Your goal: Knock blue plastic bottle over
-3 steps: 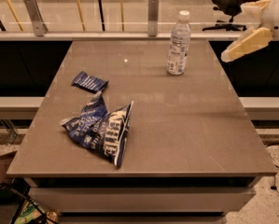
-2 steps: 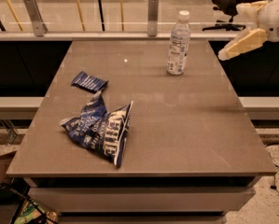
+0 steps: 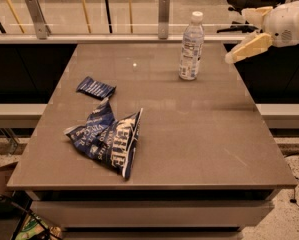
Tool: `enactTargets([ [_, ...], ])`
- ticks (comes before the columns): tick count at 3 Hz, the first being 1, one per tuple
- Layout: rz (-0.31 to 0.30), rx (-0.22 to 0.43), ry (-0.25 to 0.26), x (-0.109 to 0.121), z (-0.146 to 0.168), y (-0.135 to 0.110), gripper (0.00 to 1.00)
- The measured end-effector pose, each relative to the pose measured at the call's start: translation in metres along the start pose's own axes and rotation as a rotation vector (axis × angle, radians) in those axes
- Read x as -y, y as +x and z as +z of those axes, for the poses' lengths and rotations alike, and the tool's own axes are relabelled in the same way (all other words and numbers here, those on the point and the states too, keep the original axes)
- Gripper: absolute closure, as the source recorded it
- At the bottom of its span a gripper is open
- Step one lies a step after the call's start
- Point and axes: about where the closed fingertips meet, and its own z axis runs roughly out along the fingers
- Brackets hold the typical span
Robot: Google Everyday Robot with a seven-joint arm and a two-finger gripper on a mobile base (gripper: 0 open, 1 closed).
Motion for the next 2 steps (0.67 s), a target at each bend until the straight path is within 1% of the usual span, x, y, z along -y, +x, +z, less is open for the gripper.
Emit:
enactTargets([
  [1, 0.027, -0.002, -0.033, 0.004, 0.022, 0.006, 0.0],
  [2, 0.05, 0.011, -0.056, 0.007, 0.044, 0.007, 0.0],
])
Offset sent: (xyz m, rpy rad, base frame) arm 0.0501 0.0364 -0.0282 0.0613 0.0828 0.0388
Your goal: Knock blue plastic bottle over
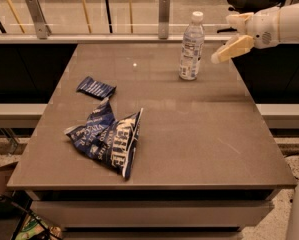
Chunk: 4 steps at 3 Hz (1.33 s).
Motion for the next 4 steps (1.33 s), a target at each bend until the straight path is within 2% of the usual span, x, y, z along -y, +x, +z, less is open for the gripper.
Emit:
enactTargets([
  [2, 0.023, 0.069, -0.05, 0.003, 0.04, -0.003, 0.0],
  [4, 0.054, 0.153, -0.07, -0.008, 0.056, 0.004, 0.0],
])
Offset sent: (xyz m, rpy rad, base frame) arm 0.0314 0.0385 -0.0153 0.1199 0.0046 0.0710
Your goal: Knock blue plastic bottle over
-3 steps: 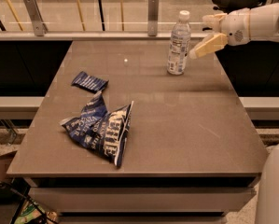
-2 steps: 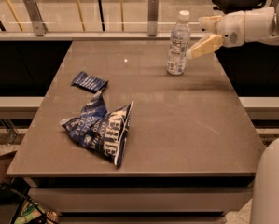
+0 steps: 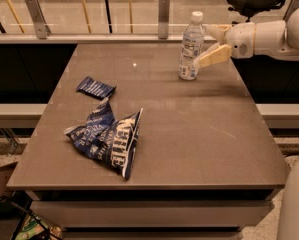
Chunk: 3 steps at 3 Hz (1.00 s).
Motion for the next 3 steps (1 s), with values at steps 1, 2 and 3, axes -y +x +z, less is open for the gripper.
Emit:
enactTargets([
  [1, 0.025, 0.037, -0.001, -0.004, 0.007, 0.008, 0.0],
  [2, 0.047, 0.072, 0.003, -0.003, 0.015, 0.011, 0.0],
  [3, 0.066, 0.096, 0.006, -0.002, 0.025, 0.011, 0.0],
])
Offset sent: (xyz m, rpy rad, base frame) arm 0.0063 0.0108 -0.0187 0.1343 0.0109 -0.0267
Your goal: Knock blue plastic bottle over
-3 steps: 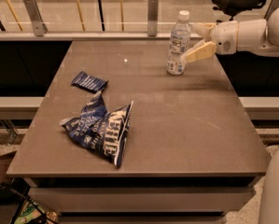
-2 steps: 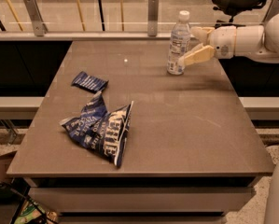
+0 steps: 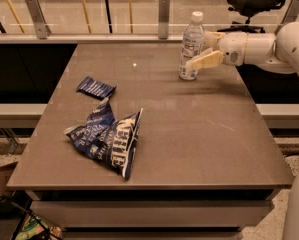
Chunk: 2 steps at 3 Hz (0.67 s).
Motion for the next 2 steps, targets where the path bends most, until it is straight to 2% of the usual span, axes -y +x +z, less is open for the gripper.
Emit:
enactTargets([
  [1, 0.005, 0.004, 0.001, -0.0011, 0.0085, 0.0013, 0.0],
  [2, 0.005, 0.005, -0.004, -0.0022, 0.0119, 0.0013, 0.16],
])
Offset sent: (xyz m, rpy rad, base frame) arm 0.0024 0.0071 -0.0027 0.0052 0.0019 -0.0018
